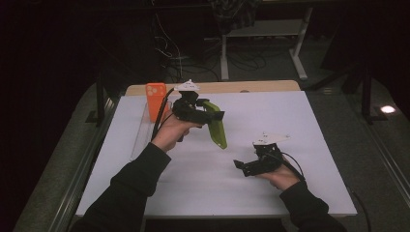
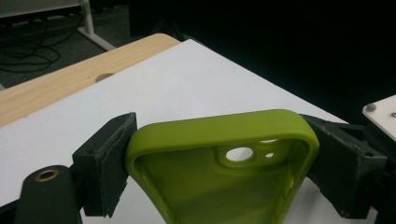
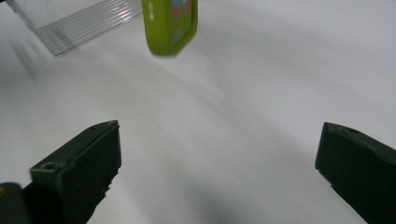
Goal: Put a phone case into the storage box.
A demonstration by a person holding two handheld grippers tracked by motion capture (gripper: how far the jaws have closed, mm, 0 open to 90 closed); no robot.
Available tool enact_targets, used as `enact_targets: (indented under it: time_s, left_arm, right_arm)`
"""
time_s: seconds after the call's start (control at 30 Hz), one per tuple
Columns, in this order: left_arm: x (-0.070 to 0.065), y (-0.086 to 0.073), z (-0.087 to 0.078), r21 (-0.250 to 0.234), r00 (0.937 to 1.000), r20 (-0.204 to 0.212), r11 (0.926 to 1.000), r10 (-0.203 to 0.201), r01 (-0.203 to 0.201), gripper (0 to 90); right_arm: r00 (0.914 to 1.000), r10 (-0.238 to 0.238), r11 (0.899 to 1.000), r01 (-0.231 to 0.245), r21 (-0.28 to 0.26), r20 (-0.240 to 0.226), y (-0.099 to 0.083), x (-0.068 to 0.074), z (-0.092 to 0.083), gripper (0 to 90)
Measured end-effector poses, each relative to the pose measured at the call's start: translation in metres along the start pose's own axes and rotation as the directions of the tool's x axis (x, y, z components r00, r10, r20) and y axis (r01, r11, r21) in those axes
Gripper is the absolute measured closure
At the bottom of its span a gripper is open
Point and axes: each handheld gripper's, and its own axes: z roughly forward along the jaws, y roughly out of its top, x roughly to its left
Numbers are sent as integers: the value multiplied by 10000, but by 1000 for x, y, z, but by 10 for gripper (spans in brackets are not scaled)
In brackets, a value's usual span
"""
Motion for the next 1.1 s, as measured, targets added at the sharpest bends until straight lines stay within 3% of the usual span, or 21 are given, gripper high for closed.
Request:
enact_targets:
  time_s: [0.17, 0.47, 0.77, 1.1]
  left_arm:
    - [1, 7, -11, -1, 9997, -144, 9999, 172, -172, 152]
    - [12, 19, -36, -65, 9973, -575, 9989, 467, -472, 152]
    - [27, 22, -63, -274, 9938, -1056, 9989, 346, -377, 152]
    - [49, 27, -94, -448, 9818, -1873, 9982, 314, -405, 152]
  right_arm:
    - [9995, -292, 9995, 293, -143, 93, -12, -3, -8, 0]
    - [9993, -322, 9991, 326, -253, 165, -31, -10, -18, 0]
    - [9989, -375, 9993, 375, 3, 275, -45, -15, -26, 0]
    - [9990, -253, 9996, 258, -143, 365, -52, -16, -33, 0]
